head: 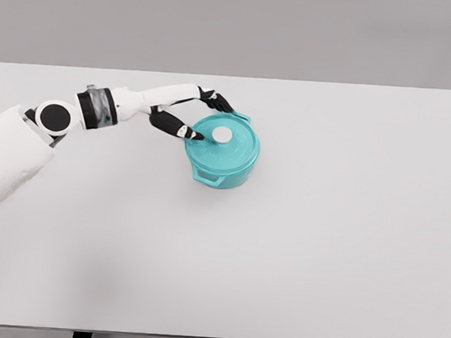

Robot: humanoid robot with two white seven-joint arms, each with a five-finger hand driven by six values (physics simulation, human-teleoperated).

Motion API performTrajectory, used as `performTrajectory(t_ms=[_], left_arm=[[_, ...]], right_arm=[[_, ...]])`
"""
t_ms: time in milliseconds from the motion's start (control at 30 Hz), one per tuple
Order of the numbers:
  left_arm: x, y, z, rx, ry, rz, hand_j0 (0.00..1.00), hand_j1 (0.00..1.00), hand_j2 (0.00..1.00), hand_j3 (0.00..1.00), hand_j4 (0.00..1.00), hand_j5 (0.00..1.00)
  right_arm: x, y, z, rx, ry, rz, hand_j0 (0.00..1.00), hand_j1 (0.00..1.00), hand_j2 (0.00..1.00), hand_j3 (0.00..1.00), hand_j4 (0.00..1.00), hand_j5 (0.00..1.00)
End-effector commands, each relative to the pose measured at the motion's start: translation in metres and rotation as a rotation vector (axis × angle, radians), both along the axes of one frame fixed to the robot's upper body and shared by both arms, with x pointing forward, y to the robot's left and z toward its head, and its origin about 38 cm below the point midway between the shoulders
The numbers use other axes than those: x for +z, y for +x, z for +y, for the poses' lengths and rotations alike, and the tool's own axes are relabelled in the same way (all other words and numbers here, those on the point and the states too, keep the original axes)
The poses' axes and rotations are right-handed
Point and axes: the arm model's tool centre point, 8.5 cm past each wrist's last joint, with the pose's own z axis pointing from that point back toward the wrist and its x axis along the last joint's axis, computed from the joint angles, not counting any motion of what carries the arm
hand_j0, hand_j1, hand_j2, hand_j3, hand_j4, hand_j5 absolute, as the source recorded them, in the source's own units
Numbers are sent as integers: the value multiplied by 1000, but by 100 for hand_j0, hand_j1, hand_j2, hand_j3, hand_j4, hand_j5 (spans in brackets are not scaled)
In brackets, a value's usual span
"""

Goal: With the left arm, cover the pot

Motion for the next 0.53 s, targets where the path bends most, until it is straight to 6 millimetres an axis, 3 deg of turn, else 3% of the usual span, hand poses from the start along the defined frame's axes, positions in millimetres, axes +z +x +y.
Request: performTrajectory(t_ms=[0,67,200,267,300,367,500], left_arm=[[8,1,15,21,-9,-3,82,82,82,82,82,82],[19,4,41,63,-8,-15,100,100,100,100,100,100],[35,-2,106,162,-46,7,100,100,100,100,100,100],[43,-16,131,182,-78,28,100,100,100,100,100,100],[36,-28,147,205,-88,56,100,100,100,100,100,100],[37,-33,164,234,-75,62,100,100,100,100,100,100],[28,-39,174,253,-59,84,100,100,100,100,100,100]], right_arm=[[0,0,0,1,0,1,100,100,100,100,100,100],[0,0,0,1,0,-1,100,100,100,100,100,100],[0,0,0,1,0,-1,100,100,100,100,100,100],[0,0,0,1,0,-1,100,100,100,100,100,100],[0,0,0,1,0,-1,100,100,100,100,100,100],[0,0,0,1,0,1,100,100,100,100,100,100],[0,0,0,1,0,-1,100,100,100,100,100,100]])
